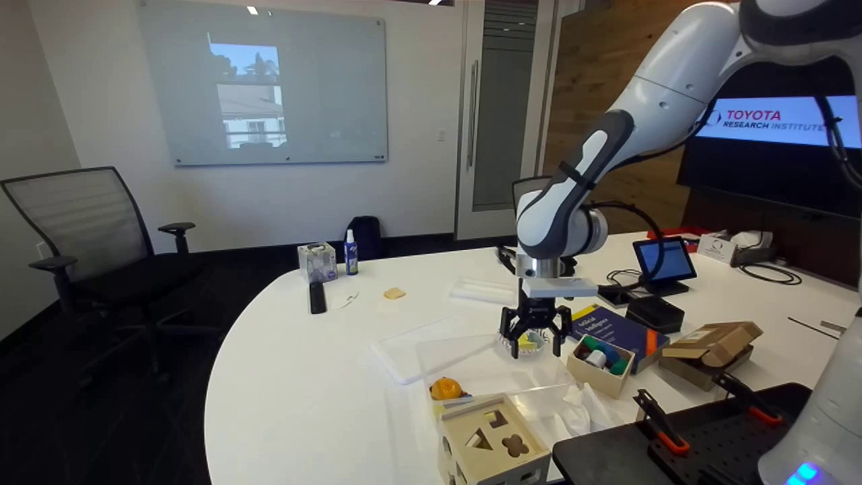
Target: Shift two objects from the storage bin to the paper plate
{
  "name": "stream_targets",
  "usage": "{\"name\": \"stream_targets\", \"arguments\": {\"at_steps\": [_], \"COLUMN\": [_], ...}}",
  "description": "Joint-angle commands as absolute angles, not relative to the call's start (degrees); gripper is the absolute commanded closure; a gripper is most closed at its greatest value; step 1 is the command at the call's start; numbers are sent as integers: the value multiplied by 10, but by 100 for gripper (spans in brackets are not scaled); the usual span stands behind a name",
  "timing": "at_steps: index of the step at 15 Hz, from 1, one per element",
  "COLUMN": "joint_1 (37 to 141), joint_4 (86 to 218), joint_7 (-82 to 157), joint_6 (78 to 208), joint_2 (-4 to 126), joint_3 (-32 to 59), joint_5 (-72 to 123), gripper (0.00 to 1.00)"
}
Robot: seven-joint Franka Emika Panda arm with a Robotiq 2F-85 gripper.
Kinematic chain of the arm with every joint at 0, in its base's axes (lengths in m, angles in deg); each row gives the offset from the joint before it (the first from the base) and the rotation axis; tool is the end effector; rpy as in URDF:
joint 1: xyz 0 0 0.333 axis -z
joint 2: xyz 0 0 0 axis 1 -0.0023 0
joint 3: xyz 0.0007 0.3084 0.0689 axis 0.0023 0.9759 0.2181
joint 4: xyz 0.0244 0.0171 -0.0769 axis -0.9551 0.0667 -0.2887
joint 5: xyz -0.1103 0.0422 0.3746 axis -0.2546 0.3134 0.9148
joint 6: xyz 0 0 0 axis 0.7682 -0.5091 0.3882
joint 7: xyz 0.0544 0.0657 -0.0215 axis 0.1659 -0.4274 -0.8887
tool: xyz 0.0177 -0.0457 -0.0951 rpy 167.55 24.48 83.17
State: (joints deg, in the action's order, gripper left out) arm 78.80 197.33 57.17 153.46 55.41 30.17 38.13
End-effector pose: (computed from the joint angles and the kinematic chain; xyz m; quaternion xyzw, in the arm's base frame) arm 0.4225 0.1959 0.1426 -0.9853 0.0829 0.1474 0.0236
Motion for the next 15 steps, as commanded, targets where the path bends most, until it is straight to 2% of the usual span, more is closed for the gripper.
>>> {"name": "stream_targets", "arguments": {"at_steps": [1, 8, 15], "joint_1": [764, 699, 670], "joint_4": [1915, 1811, 1745], "joint_7": [560, 570, 567], "joint_6": [1561, 1567, 1571], "joint_2": [477, 345, 271], "joint_3": [287, 264, 251], "joint_5": [392, 367, 367], "gripper": [0, 0, 0]}}
